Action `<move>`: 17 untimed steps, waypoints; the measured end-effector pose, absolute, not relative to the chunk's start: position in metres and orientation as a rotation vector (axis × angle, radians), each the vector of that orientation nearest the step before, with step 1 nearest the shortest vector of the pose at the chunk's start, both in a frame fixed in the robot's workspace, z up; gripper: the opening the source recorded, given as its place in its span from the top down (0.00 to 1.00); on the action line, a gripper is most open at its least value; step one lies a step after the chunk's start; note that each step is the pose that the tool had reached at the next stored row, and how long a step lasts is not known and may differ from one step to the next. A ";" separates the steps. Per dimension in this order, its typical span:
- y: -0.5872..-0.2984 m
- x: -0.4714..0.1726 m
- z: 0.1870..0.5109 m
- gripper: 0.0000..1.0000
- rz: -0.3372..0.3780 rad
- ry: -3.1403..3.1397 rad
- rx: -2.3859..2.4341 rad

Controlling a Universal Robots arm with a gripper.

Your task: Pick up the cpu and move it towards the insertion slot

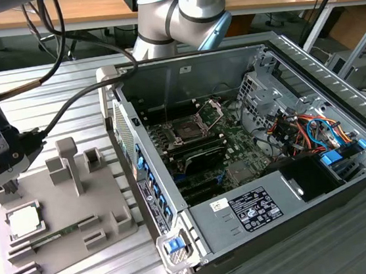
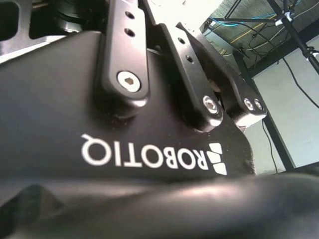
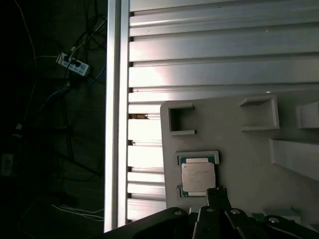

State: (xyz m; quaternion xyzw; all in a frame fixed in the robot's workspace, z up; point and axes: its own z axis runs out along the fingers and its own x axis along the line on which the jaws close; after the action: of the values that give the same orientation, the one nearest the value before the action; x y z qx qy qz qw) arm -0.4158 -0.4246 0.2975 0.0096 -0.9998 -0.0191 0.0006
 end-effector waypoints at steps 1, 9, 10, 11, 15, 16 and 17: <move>-0.425 -0.416 0.297 0.89 -0.060 -3.140 0.030; -0.426 -0.417 0.297 0.89 -0.060 -3.140 0.030; -0.427 -0.417 0.297 0.89 -0.060 -3.140 0.030; -0.427 -0.417 0.296 0.89 -0.060 -3.140 0.030; -0.427 -0.417 0.296 0.89 -0.060 -3.140 0.030; -0.427 -0.417 0.296 0.89 -0.060 -3.140 0.030; -0.427 -0.417 0.296 0.89 -0.060 -3.140 0.030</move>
State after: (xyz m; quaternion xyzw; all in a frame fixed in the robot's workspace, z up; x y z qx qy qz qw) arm -0.4172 -0.4273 0.2955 0.0096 -0.9998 -0.0191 0.0006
